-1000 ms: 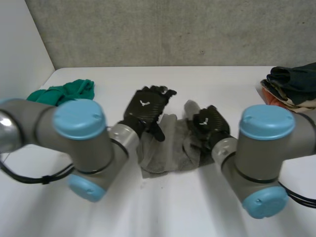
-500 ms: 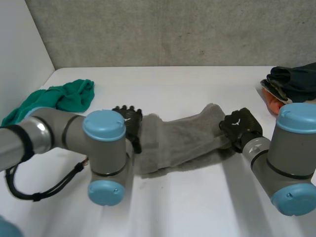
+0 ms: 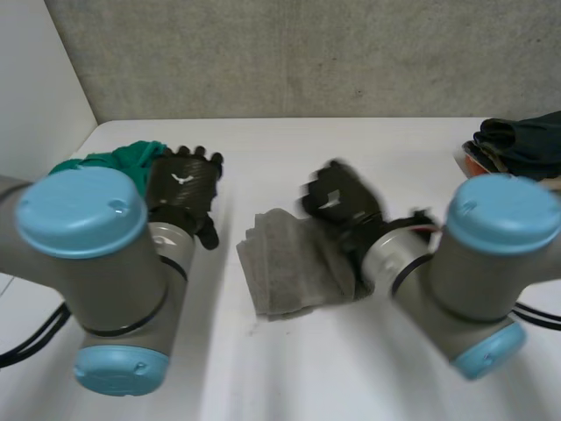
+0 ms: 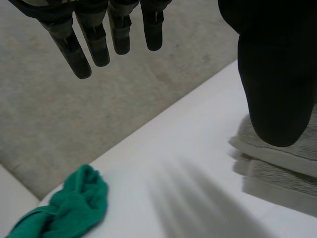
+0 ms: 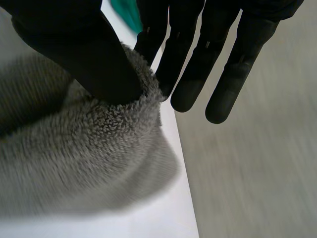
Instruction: Fold the laundry.
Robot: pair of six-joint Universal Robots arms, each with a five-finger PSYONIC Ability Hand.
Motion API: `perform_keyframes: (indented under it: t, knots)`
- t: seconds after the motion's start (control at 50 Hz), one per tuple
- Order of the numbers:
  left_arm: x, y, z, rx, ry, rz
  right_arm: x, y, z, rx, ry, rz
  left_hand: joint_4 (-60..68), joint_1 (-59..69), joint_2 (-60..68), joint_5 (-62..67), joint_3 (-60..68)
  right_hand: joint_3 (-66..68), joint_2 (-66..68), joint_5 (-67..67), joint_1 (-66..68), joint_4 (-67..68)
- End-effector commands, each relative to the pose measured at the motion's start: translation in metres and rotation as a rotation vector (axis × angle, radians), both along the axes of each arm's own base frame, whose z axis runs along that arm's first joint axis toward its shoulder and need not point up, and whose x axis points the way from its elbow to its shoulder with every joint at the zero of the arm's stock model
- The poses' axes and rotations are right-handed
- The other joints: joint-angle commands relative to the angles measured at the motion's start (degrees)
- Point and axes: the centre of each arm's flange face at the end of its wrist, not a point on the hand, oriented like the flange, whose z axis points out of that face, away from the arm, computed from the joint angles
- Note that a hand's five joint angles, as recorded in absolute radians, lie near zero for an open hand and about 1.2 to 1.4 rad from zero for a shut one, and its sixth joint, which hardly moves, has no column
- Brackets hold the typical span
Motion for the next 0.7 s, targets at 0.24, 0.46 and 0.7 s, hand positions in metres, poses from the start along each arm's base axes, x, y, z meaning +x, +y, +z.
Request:
perform_keyframes:
  t: [0.24,0.46,0.7]
  knots:
    - [0.007,-0.005,0.011,-0.069,0.083,-0.042,0.028,0.049,-0.001,0.133,-0.109,0.154,-1.51,-2.40,-1.78,-2.36,-2.59,-58.06,-57.47,-58.13,-50.73,-58.64]
    - [-0.040,0.005,-0.004,-0.010,0.207,-0.222,-0.038,-0.014,0.043,0.656,-0.529,-0.214,-0.17,-1.06,-0.44,-1.01,-1.25,-58.06,-57.47,-58.13,-50.73,-58.64]
    - [-0.030,0.015,-0.073,0.277,-0.016,-0.126,-0.014,-0.045,-0.017,0.927,-0.388,-0.224,1.01,0.12,0.74,0.16,-0.07,-58.06,-57.47,-58.13,-50.73,-58.64]
